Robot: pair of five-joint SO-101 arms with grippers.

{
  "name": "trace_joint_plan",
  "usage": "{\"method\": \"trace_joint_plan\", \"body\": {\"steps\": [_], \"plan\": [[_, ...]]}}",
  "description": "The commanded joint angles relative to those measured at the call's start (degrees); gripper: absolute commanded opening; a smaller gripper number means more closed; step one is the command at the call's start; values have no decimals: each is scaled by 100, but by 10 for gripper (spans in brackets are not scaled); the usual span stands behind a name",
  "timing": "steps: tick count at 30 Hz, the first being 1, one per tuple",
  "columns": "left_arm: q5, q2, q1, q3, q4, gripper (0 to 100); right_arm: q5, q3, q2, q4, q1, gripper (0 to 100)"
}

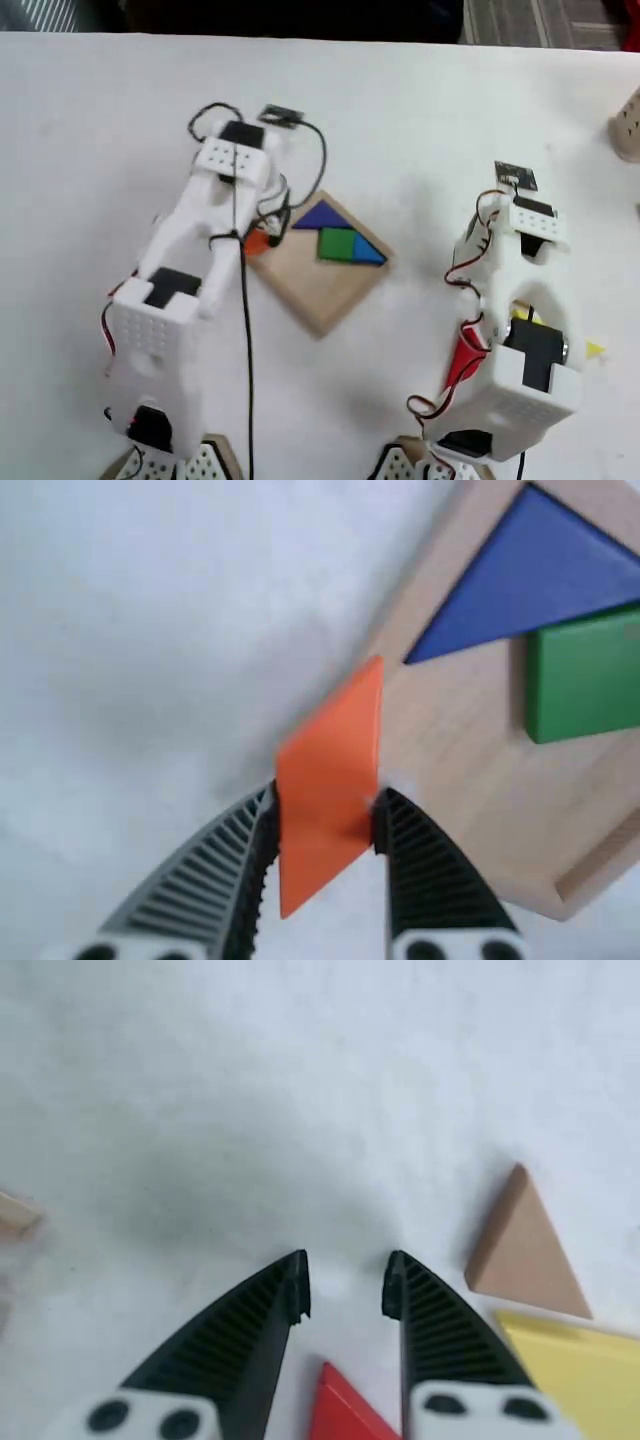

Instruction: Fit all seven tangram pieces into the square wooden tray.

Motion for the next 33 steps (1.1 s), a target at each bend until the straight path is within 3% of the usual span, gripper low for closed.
{"method": "trace_joint_plan", "body": {"steps": [1, 10, 13, 19, 29, 33], "plan": [[-70, -92, 462, -264, 264, 22, 70, -18, -198, -119, -66, 119], [-167, -312, 848, -44, 35, 20, 70, -18, -198, -145, -66, 119], [-299, -1007, 1077, 809, -554, 20, 70, -18, -198, -145, -66, 119], [88, -2352, 1086, 2558, -1925, 21, 70, -18, -198, -145, -66, 119], [44, -1516, 831, 2637, -2497, 23, 70, -18, -198, -145, -66, 119], [-475, -1314, 716, 2637, -2734, 24, 70, -18, -198, -145, -66, 119]]}}
